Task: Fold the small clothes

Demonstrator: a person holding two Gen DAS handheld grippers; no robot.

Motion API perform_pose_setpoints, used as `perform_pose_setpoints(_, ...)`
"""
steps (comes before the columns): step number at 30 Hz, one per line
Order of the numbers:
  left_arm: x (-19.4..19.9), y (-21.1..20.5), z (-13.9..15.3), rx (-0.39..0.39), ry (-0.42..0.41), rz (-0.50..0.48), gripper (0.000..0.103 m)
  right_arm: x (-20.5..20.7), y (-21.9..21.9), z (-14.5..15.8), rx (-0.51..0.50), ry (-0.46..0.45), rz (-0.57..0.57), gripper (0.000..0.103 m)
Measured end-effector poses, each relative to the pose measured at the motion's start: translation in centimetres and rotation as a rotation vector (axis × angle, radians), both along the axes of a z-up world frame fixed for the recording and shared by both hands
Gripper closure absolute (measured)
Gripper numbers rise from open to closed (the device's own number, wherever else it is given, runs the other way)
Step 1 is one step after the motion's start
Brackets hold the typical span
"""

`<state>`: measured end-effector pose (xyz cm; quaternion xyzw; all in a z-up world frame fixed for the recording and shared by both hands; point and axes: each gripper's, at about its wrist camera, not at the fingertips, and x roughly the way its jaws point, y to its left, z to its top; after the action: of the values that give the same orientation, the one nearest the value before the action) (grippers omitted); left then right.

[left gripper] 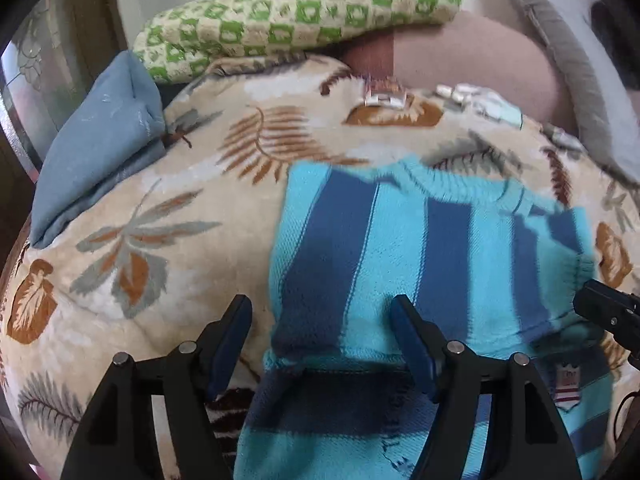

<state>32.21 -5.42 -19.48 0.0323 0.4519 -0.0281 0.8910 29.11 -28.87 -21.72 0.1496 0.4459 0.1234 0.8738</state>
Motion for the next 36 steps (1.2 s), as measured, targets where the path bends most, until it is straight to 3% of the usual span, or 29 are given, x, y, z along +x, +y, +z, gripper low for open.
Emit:
perform_pose_setpoints(6,-4.8,0.6,6.3,0.038,-0.156,0.045,0.028,-4.7,-1.4,4.0,0.031,-0.105,-0.053,0.050)
perform_pose_setpoints(9,-8.4,0.9,9.6,0.067,-0.221,0.038,0.020,-8.6,-1.4,7.3,-0.028,-0.187,-0.089,0.046)
perform_pose_setpoints(14,-15.0,1.5,14.8,0.104,-0.313,0.022,0.020,-15.7,-0.5,10.9,0.001,-0.252,-0.107,0.038)
perform_pose_setpoints(17,-19.0,1.8,16.9,0.148,-0.367,0.009,0.019,-20.0,1.4,12.8,-0.057,-0.276,-0.071,0.037)
perform_pose_setpoints(20,-22.8,2.2,18.4,0.159,-0.406,-0.008,0.005,-24.1,3.5,14.4,-0.150,-0.288,-0.039,0.037)
perform_pose_setpoints(24,-28.2,3.2,20.2,0.134,-0.451,-0.027,0.005,-29.1,5.1,15.9,-0.226,-0.305,-0.044,0.037)
perform_pose_setpoints(27,-30.6,3.4,20.9,0.114,-0.452,-0.035,0.005,-32.3,5.6,16.9,-0.214,-0.314,-0.064,0.037)
perform_pose_setpoints(36,-36.8,2.7,21.6,0.132,-0.495,-0.090,0.003,-36.6,7.7,20.3,-0.279,-0.401,-0.064,0.037)
